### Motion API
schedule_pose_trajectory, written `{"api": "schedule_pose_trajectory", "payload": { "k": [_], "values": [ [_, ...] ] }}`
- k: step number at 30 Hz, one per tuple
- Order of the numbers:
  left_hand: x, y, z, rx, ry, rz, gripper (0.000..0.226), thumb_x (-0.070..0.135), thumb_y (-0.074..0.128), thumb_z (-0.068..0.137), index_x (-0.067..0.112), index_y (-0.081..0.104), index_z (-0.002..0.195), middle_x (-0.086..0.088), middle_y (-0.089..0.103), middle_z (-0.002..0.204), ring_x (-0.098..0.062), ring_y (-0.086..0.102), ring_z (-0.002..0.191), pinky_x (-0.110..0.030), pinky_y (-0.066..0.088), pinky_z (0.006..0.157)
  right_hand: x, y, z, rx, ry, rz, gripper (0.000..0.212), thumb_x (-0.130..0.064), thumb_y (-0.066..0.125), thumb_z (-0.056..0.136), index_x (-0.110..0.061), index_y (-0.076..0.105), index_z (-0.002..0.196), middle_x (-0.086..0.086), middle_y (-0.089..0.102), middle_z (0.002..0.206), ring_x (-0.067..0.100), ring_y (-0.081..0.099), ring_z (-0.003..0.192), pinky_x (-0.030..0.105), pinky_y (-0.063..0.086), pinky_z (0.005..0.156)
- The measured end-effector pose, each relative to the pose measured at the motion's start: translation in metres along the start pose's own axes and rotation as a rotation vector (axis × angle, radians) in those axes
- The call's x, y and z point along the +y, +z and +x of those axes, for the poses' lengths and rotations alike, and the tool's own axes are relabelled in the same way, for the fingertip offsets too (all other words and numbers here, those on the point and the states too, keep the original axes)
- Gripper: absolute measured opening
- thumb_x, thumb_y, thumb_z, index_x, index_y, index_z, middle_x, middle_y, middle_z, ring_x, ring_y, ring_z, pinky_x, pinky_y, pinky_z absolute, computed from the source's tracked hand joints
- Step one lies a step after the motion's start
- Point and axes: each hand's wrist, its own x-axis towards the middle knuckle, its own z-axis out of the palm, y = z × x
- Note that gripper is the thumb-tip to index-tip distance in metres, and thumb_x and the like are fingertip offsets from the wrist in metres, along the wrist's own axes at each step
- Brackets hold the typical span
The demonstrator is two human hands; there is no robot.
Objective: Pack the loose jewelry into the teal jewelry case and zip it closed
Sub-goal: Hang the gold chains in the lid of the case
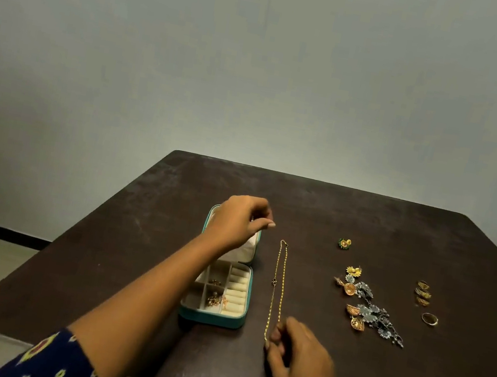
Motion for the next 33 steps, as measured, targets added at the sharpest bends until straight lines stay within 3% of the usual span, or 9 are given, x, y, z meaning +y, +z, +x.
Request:
{"api": "schedule_pose_trajectory", "payload": {
  "k": [4, 7, 9, 15, 19, 22, 25, 33],
  "values": [
    [-0.013, -0.009, -0.033, 0.105, -0.068, -0.069, 0.009, 0.02, 0.067, 0.082, 0.012, 0.068, 0.077, 0.006, 0.064, 0.072, -0.014, 0.056, 0.067, -0.035, 0.048, 0.066, -0.006, -0.007, -0.001, -0.023, 0.019, -0.038, 0.029, -0.022, 0.06, 0.082, -0.034, 0.038, 0.067, -0.005, 0.053, 0.074, 0.005, 0.049, 0.067, 0.011, 0.034, 0.057],
    [-0.017, -0.018, -0.057, 0.18, -0.119, -0.136, 0.006, 0.015, 0.068, 0.081, 0.012, 0.068, 0.076, 0.009, 0.062, 0.069, -0.01, 0.057, 0.066, -0.031, 0.049, 0.066, -0.015, -0.01, -0.006, -0.039, 0.045, -0.04, 0.03, -0.02, 0.06, 0.082, -0.034, 0.039, 0.067, -0.007, 0.055, 0.078, 0.004, 0.05, 0.069, 0.012, 0.036, 0.056],
    [-0.021, -0.018, -0.069, 0.224, -0.176, -0.172, 0.004, 0.014, 0.068, 0.081, 0.011, 0.068, 0.078, 0.011, 0.062, 0.071, -0.007, 0.058, 0.071, -0.027, 0.048, 0.068, -0.017, -0.01, -0.006, -0.04, 0.056, -0.039, 0.03, -0.019, 0.061, 0.082, -0.034, 0.04, 0.067, -0.008, 0.057, 0.079, 0.003, 0.05, 0.069, 0.012, 0.037, 0.056],
    [-0.042, -0.009, -0.095, 0.353, -0.297, -0.204, 0.006, 0.009, 0.067, 0.08, 0.015, 0.068, 0.078, 0.007, 0.062, 0.082, -0.019, 0.056, 0.09, -0.036, 0.048, 0.076, -0.022, -0.013, -0.002, -0.041, 0.095, 0.039, 0.025, -0.014, 0.065, 0.08, -0.028, 0.048, 0.068, -0.004, 0.06, 0.07, 0.005, 0.051, 0.062, 0.014, 0.038, 0.058],
    [-0.05, -0.001, -0.108, 0.381, -0.316, -0.245, 0.008, 0.006, 0.067, 0.079, 0.014, 0.068, 0.08, 0.005, 0.061, 0.085, -0.019, 0.056, 0.088, -0.03, 0.045, 0.072, -0.034, -0.014, 0.012, -0.058, 0.073, 0.076, 0.017, -0.015, 0.065, 0.081, -0.025, 0.054, 0.072, -0.006, 0.061, 0.072, 0.003, 0.051, 0.062, 0.012, 0.038, 0.054],
    [-0.054, 0.003, -0.113, 0.381, -0.318, -0.3, 0.009, 0.002, 0.066, 0.079, 0.01, 0.068, 0.082, 0.001, 0.061, 0.09, -0.016, 0.058, 0.087, -0.016, 0.042, 0.067, -0.049, -0.011, 0.029, -0.09, 0.0, 0.039, 0.011, -0.016, 0.064, 0.082, -0.025, 0.058, 0.078, -0.008, 0.061, 0.083, 0.003, 0.052, 0.072, 0.011, 0.037, 0.06],
    [-0.057, 0.005, -0.117, 0.372, -0.327, -0.328, 0.01, 0.001, 0.065, 0.079, 0.011, 0.068, 0.083, -0.002, 0.06, 0.093, -0.013, 0.058, 0.084, -0.01, 0.042, 0.067, -0.065, -0.005, 0.044, -0.129, -0.039, -0.026, 0.006, -0.017, 0.063, 0.083, -0.023, 0.064, 0.084, -0.003, 0.059, 0.091, 0.008, 0.052, 0.081, 0.022, 0.042, 0.071],
    [-0.059, 0.007, -0.118, 0.392, -0.341, -0.361, 0.019, -0.004, 0.064, 0.078, 0.016, 0.064, 0.079, 0.003, 0.056, 0.091, -0.004, 0.055, 0.079, -0.002, 0.042, 0.066, -0.087, 0.014, 0.063, -0.239, -0.072, -0.249, 0.021, -0.019, 0.055, 0.088, -0.026, 0.07, 0.1, 0.004, 0.052, 0.106, 0.02, 0.052, 0.103, 0.032, 0.045, 0.085]
  ]
}}
